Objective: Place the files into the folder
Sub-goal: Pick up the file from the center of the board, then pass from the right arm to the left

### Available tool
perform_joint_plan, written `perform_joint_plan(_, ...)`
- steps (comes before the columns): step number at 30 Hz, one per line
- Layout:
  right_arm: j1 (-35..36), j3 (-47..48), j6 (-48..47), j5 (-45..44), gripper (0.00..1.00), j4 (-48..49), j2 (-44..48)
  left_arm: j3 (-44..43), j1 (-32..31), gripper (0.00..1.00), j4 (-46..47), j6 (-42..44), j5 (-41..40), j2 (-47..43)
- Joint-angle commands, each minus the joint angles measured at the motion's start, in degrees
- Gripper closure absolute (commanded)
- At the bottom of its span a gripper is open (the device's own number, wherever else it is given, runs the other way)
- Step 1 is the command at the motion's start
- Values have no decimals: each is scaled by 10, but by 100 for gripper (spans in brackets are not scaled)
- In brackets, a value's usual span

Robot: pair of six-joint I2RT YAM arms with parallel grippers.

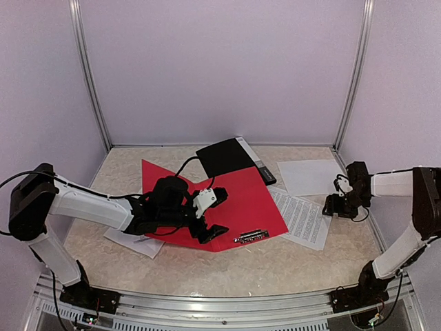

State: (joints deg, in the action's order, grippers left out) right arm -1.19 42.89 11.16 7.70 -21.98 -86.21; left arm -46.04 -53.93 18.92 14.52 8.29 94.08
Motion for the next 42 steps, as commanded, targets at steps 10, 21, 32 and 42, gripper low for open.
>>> perform_joint_plan(10,-16,-21,8,67,51,74,-52,5,-11,5,9,2,-4,-2)
perform_joint_plan(21,-16,-17,23,46,79,65,25,1,-12,5,5,4,-8,5)
perform_joint_plan(32,-15,39,-6,40,100,-36,126,-4,-10,5,4,10,-25,7)
perform_joint_plan(42,100,143,-33,26,100,-185,208,-48,-7,4,-25,-13,-59,3)
